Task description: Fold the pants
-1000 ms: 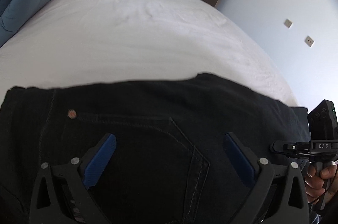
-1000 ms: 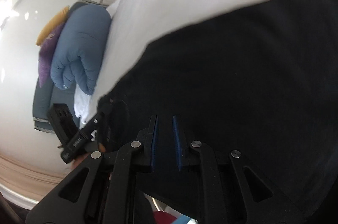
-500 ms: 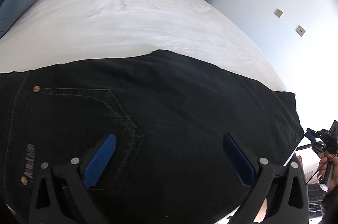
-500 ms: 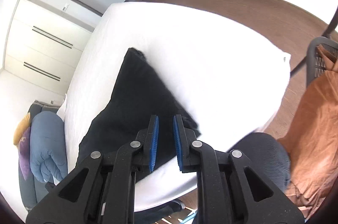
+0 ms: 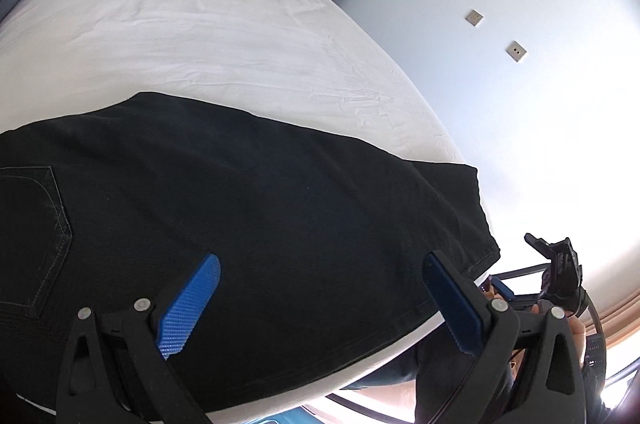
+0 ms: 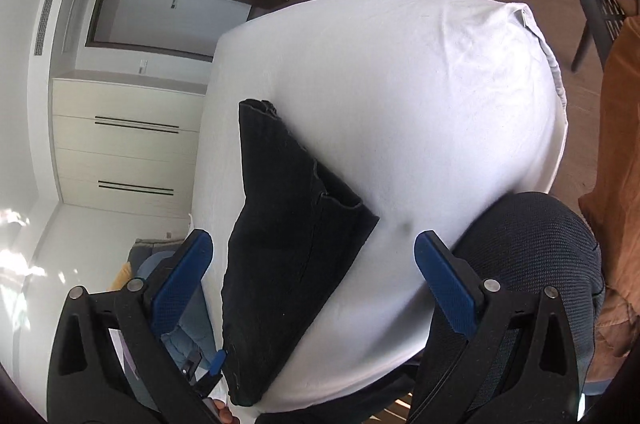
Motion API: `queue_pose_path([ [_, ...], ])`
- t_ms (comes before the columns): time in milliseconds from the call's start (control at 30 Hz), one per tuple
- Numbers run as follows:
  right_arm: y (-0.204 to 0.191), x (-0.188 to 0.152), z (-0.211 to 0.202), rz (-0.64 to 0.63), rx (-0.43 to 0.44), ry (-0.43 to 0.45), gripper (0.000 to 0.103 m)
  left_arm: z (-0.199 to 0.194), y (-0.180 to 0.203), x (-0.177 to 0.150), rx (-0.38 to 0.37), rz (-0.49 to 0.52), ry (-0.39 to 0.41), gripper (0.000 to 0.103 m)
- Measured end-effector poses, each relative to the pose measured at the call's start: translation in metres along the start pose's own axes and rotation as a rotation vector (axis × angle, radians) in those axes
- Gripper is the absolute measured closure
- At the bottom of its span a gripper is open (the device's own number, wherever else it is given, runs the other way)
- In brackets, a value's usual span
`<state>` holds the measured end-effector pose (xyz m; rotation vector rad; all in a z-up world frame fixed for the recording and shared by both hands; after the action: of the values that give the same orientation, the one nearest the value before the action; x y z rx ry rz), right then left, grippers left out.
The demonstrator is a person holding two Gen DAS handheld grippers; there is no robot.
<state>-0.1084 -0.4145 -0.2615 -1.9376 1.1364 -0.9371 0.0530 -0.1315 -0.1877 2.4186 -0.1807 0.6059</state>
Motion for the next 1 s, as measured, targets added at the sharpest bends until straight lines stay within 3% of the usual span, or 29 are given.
queue_pose_path([
  [133,0.006,0.013,0.014,0.021,-0.002,-0.021,0.014,0.002,0.01,-0.008,-0.015,0.0,-0.03,0.0],
  [267,0.011,0.016,0.03,0.078,0.021,-0.016,0.017,0.002,0.017,-0.013,-0.025,0.008,-0.045,0.0],
  [300,0.009,0.015,0.032,0.082,0.018,-0.015,0.023,0.002,0.019,-0.014,-0.027,0.01,-0.049,0.0],
  [367,0.004,0.014,0.034,0.085,0.052,-0.023,0.05,0.001,0.022,-0.017,-0.033,0.012,-0.054,0.0],
  [433,0.004,0.015,0.03,0.099,0.075,-0.042,0.06,0.003,0.024,-0.018,-0.039,0.011,-0.061,0.0],
  [600,0.004,0.011,0.042,0.162,0.117,-0.048,0.06,0.005,0.028,-0.022,-0.049,0.02,-0.074,0.0],
  [800,0.01,0.014,0.054,0.285,0.211,0.006,0.06,0.011,0.019,-0.02,-0.044,-0.008,-0.083,0.0],
  [1000,0.003,0.017,0.073,0.254,0.205,0.016,0.084,0.032,0.021,-0.018,-0.037,-0.007,-0.102,0.0],
])
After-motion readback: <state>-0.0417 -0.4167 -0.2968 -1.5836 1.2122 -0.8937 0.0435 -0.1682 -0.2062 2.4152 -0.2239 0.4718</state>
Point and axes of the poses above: each gripper's, at about its wrist camera, not at the fingertips, and z roughly the way its jaws point, y to its right, x to its top, the point moved 7 cm from there along z, roughly the way its jaws point, and after that the axes turned 8 degrees about -z, right-handed, at the moved point
